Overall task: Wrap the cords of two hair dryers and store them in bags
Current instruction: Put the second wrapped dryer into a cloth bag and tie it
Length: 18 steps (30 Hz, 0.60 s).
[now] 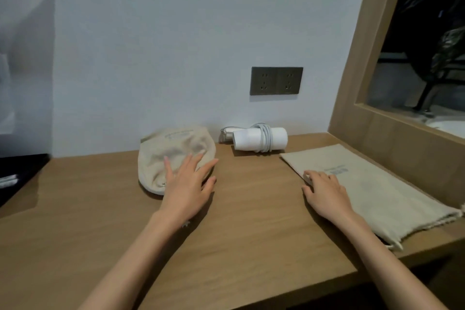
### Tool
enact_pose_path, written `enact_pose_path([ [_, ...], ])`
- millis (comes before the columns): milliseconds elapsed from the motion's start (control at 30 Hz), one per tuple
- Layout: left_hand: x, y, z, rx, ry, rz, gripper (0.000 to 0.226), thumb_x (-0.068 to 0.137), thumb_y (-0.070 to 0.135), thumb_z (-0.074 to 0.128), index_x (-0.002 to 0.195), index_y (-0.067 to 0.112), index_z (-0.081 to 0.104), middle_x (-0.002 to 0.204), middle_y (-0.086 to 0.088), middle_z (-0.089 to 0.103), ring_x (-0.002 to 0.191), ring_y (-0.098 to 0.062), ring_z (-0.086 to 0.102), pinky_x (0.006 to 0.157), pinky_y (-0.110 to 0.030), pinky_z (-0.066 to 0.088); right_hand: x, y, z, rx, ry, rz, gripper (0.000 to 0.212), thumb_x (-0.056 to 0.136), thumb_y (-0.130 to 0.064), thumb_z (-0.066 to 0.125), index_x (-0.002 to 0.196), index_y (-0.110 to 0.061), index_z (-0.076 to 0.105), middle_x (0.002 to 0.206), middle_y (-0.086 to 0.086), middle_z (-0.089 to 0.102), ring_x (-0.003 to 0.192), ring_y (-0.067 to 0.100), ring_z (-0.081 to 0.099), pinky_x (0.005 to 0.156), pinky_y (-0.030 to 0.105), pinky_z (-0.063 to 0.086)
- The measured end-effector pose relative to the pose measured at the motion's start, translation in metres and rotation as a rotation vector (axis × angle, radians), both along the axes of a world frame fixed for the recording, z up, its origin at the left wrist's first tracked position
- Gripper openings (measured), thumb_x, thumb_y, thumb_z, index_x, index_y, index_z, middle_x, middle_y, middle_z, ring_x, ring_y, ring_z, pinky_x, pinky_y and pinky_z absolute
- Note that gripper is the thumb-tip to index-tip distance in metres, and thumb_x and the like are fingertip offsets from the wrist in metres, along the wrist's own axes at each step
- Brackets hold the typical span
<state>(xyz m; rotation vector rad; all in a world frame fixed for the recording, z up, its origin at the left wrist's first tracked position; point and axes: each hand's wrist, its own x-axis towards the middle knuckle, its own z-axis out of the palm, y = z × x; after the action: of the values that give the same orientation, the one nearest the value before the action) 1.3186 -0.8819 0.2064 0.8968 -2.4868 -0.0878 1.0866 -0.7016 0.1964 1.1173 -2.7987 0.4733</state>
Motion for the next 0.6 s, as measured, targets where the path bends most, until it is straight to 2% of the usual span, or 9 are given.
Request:
enact_pose_path([
  [33,-0.002,0.002,0.0,-0.009,0.008,-0.021,0.045,0.099,0.04,0.041,0.143,0.037,0.036,0.153,0.003,0.03,0.145,-0.017,0.017,0.114,-0.05,-0.01,0.003,0.003,0.0,-0.017,0.019,0.036,0.034,0.098,-0.027,0.046,0.131,-0.021,0.05,0.13,0.003,0.054,0.121,0.024,0.045,0.098,0.038,0.041],
  [100,-0.008,0.006,0.0,0.0,0.034,-0.092,0.046,0.097,0.038,0.045,0.143,0.035,0.039,0.149,-0.002,0.036,0.141,-0.021,0.028,0.117,-0.043,0.01,0.012,0.01,0.0,-0.06,0.035,0.115,0.032,0.095,-0.02,0.048,0.126,-0.021,0.056,0.124,0.001,0.058,0.117,0.021,0.048,0.096,0.035,0.044],
  [167,-0.014,0.013,0.0,0.024,0.052,-0.155,0.047,0.096,0.038,0.048,0.142,0.034,0.04,0.148,-0.004,0.038,0.136,-0.023,0.035,0.111,-0.036,0.027,0.024,0.017,0.002,-0.101,0.004,0.211,0.032,0.094,-0.018,0.052,0.125,-0.024,0.059,0.121,-0.003,0.06,0.115,0.014,0.049,0.096,0.028,0.043],
  [300,-0.025,0.036,-0.003,0.043,-0.043,-0.243,0.05,0.098,0.042,0.041,0.147,0.04,0.028,0.156,0.0,0.025,0.144,-0.017,0.022,0.113,-0.032,0.025,0.054,0.029,0.008,-0.118,-0.077,0.404,0.032,0.093,-0.024,0.058,0.124,-0.032,0.06,0.115,-0.017,0.057,0.11,0.0,0.045,0.095,0.019,0.04],
  [400,-0.03,0.049,-0.007,0.057,-0.119,-0.27,0.051,0.098,0.045,0.039,0.147,0.042,0.025,0.157,0.002,0.022,0.145,-0.019,0.019,0.114,-0.034,0.025,0.073,0.036,0.006,-0.12,-0.097,0.513,0.029,0.092,-0.028,0.059,0.12,-0.037,0.062,0.103,-0.026,0.051,0.098,-0.007,0.041,0.086,0.012,0.037],
  [500,-0.035,0.052,-0.013,0.141,-0.138,-0.243,0.052,0.097,0.047,0.04,0.147,0.042,0.027,0.156,0.0,0.026,0.142,-0.022,0.025,0.111,-0.039,0.031,0.083,0.041,0.002,-0.123,-0.11,0.599,0.027,0.092,-0.031,0.058,0.117,-0.037,0.064,0.102,-0.026,0.053,0.096,-0.01,0.04,0.079,0.01,0.035],
  [600,-0.042,0.053,-0.019,0.158,-0.124,-0.19,0.053,0.094,0.046,0.047,0.145,0.039,0.033,0.151,-0.001,0.034,0.135,-0.023,0.036,0.106,-0.036,0.033,0.084,0.046,-0.001,-0.132,-0.125,0.64,0.026,0.092,-0.032,0.059,0.116,-0.036,0.065,0.105,-0.024,0.058,0.099,-0.008,0.042,0.082,0.011,0.036],
])
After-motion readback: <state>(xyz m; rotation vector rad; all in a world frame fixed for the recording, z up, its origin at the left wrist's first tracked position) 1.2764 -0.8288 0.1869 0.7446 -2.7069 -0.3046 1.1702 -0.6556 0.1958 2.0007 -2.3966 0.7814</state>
